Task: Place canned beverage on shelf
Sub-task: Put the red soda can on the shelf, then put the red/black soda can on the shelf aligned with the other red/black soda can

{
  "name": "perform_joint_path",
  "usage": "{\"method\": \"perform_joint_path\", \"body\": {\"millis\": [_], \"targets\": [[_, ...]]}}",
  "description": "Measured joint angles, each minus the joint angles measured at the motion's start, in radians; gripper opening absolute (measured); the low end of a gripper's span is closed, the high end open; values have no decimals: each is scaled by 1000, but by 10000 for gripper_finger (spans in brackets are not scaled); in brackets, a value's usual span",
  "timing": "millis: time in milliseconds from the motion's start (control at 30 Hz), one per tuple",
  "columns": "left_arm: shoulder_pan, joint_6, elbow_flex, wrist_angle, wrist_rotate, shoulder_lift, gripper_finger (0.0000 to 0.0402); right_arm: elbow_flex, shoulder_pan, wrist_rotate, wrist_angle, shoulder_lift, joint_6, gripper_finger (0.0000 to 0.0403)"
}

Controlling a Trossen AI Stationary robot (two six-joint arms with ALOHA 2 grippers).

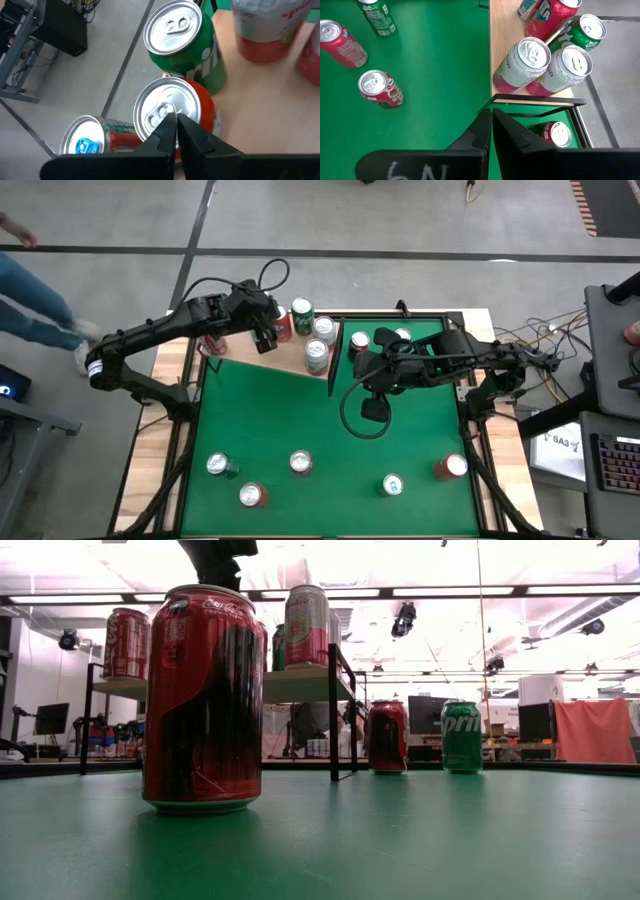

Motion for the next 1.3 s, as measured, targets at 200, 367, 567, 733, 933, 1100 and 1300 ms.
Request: {"method": "perform_joint_path", "body": {"millis": [200,367,567,733,933,1100,1300], "targets": [[-63,-55,0,3,3,-62,0,0,18,21,3,0,36,9],[-177,-114,-56,79,34,-145,0,-24,61,86,10,0,71,9],[-357,-186,-189,244,38,-247,0,-116,122,122,100,0,99,9],[-483,-235,-286,385,36,-296,0,-219,166,122,219,0,98,9],[-591,-260,-368,566,34,-314,0,-354,223,183,368,0,97,9],[-652,-280,-409,660,32,-308,0,-468,274,249,504,0,122,9],[-721,-325,-411,690,-9,-271,0,-578,336,252,639,0,154,9]]}}
